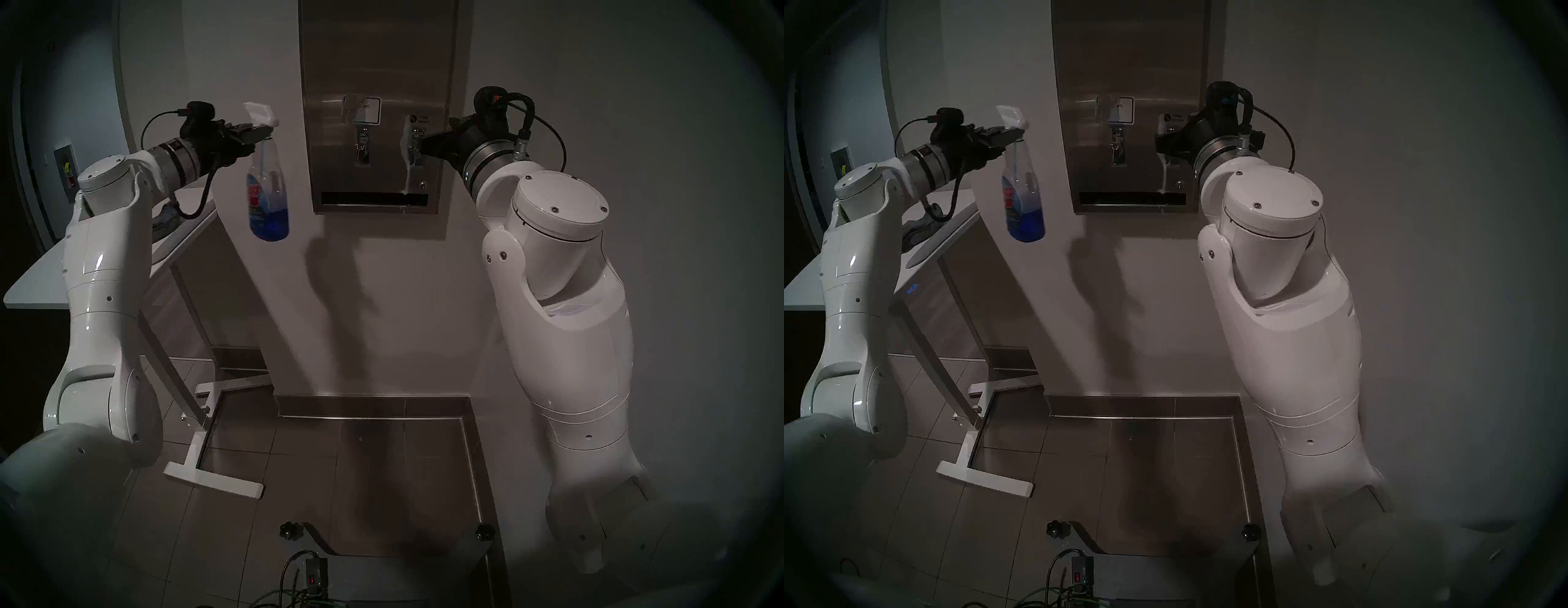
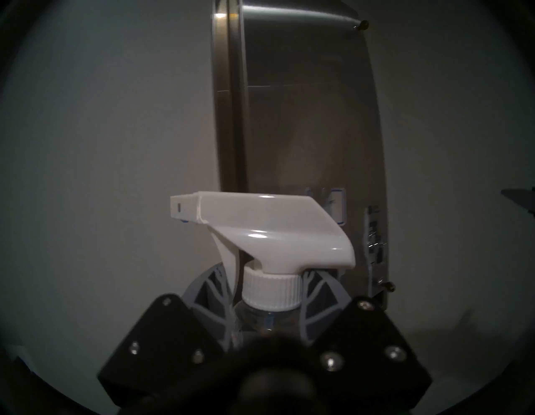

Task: Pick up the cleaner bottle and spray the cleaner onto the surface

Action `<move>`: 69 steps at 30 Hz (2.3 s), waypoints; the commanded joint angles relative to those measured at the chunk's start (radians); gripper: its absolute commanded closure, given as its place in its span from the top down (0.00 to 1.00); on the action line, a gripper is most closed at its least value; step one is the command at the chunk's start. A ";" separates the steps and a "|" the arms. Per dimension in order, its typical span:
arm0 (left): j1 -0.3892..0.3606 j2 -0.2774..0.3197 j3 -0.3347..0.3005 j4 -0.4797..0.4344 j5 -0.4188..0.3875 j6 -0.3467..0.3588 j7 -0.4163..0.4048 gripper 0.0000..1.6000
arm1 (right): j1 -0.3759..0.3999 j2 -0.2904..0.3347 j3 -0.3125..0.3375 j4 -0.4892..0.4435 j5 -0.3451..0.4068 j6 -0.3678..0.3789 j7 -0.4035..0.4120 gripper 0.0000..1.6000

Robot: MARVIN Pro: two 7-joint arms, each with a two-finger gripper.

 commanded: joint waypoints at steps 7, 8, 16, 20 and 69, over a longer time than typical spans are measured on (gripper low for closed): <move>0.008 0.067 -0.125 -0.171 0.060 0.009 0.127 0.00 | 0.030 -0.002 0.002 -0.026 -0.008 -0.013 0.001 0.00; 0.004 0.069 -0.131 -0.167 0.061 0.008 0.129 0.00 | 0.030 -0.002 0.002 -0.026 -0.008 -0.013 0.001 0.00; 0.024 0.083 -0.192 -0.232 0.093 0.038 0.177 0.00 | 0.030 -0.001 0.002 -0.026 -0.009 -0.013 0.002 0.00; 0.019 0.098 -0.218 -0.244 0.108 0.043 0.194 0.00 | 0.030 -0.002 0.002 -0.026 -0.009 -0.013 0.003 0.00; 0.063 0.252 -0.385 -0.079 0.321 0.106 0.331 0.00 | 0.030 -0.001 0.002 -0.026 -0.016 -0.018 0.007 0.00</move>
